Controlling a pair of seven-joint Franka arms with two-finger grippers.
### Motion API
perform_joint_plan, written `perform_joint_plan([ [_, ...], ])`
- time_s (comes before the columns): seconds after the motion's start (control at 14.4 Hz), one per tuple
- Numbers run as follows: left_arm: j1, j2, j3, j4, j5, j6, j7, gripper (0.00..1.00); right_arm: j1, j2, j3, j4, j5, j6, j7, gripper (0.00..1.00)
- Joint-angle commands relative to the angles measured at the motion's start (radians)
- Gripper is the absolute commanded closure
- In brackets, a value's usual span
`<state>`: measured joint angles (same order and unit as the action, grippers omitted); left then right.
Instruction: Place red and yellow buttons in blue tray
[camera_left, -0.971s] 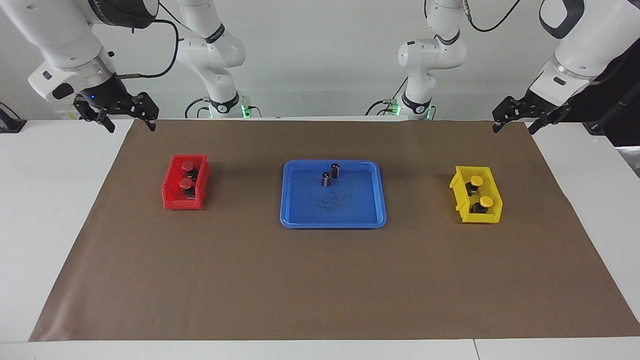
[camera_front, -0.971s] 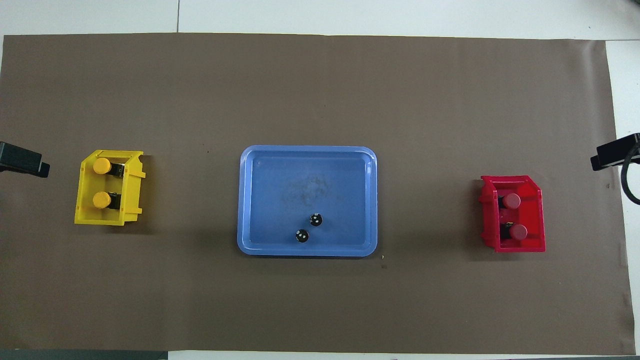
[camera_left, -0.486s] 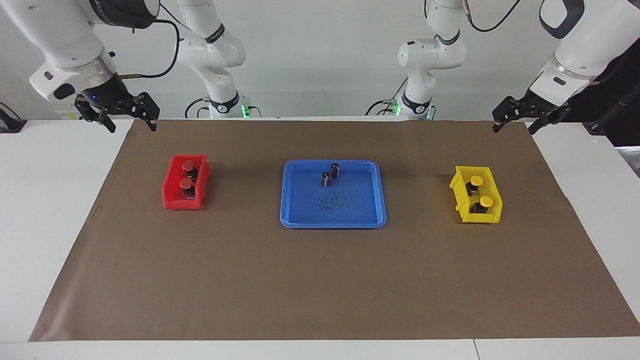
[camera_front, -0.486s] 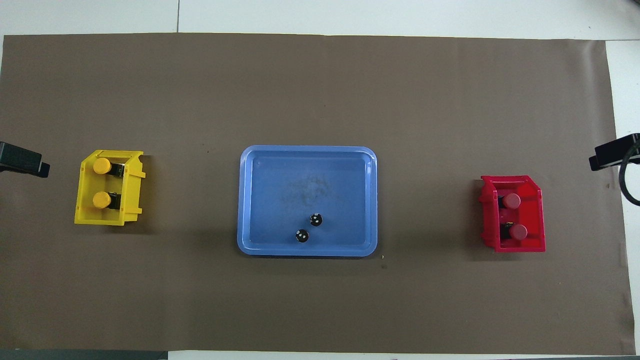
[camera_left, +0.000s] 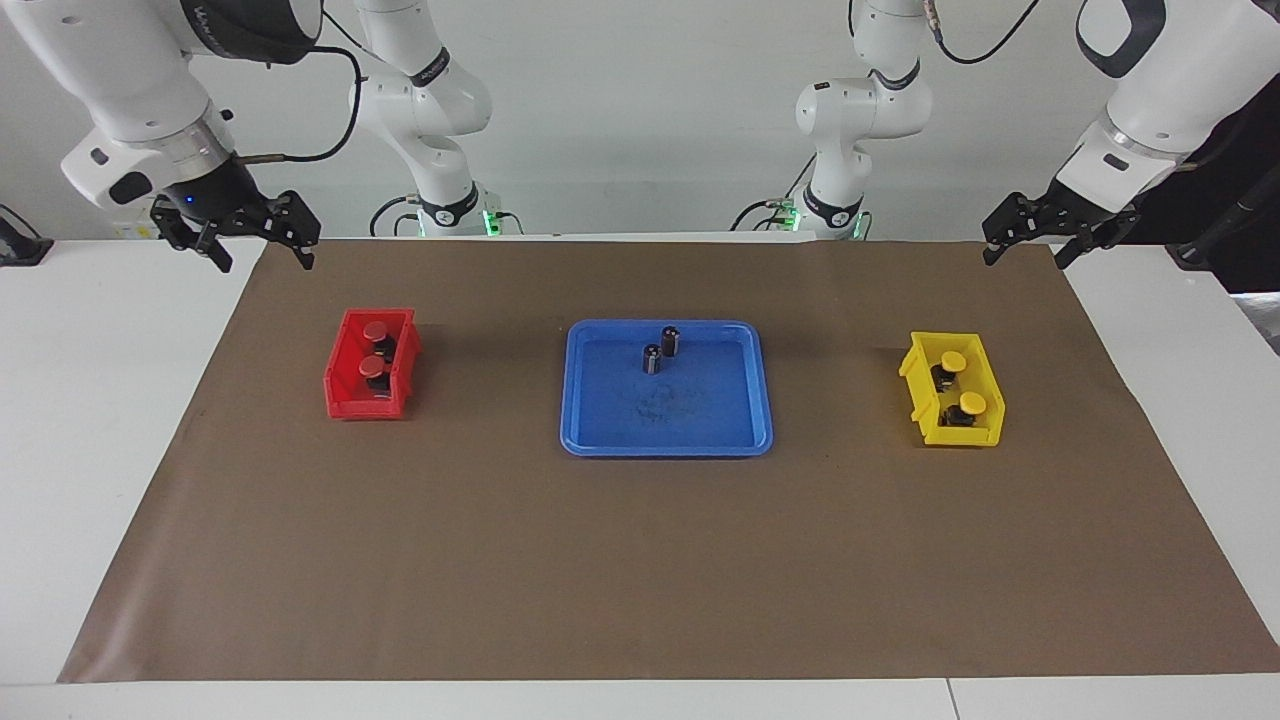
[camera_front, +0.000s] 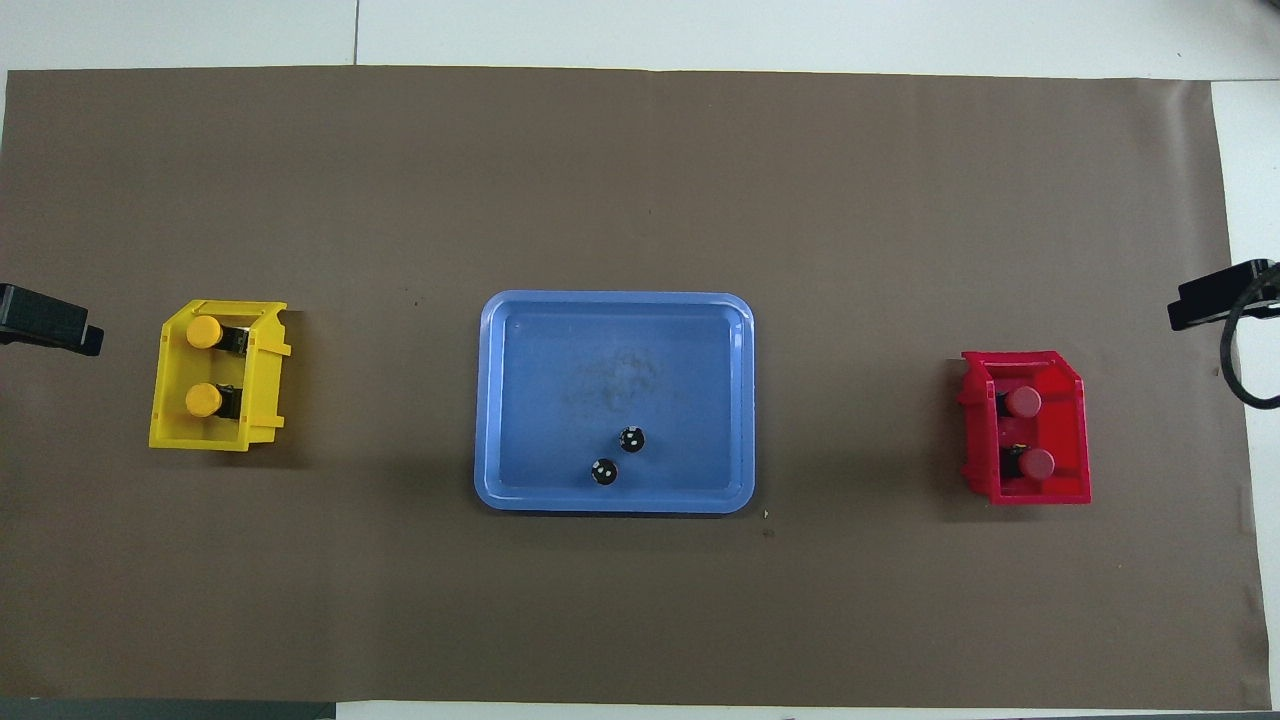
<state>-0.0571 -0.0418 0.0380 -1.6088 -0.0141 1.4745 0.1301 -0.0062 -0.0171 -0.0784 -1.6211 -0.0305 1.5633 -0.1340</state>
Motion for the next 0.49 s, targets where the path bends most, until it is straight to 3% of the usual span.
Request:
perform_joint_plan([
  [0.0,-0.004,-0.003,0.0,0.001,0.002,-0.011,-0.01,0.0,0.003,-0.104,0.005,-0.245,0.001,0.171,0.034,0.0],
  [0.14,-0.004,-0.003,0.0,0.001,0.002,-0.011,-0.009,0.0,0.022,-0.093,0.005,-0.293,0.001,0.23,0.036,0.0],
  [0.42,-0.001,-0.015,0.0,-0.034,0.003,0.032,0.0,0.0,0.023,0.014,0.005,-0.316,0.072,0.363,0.05,0.0],
])
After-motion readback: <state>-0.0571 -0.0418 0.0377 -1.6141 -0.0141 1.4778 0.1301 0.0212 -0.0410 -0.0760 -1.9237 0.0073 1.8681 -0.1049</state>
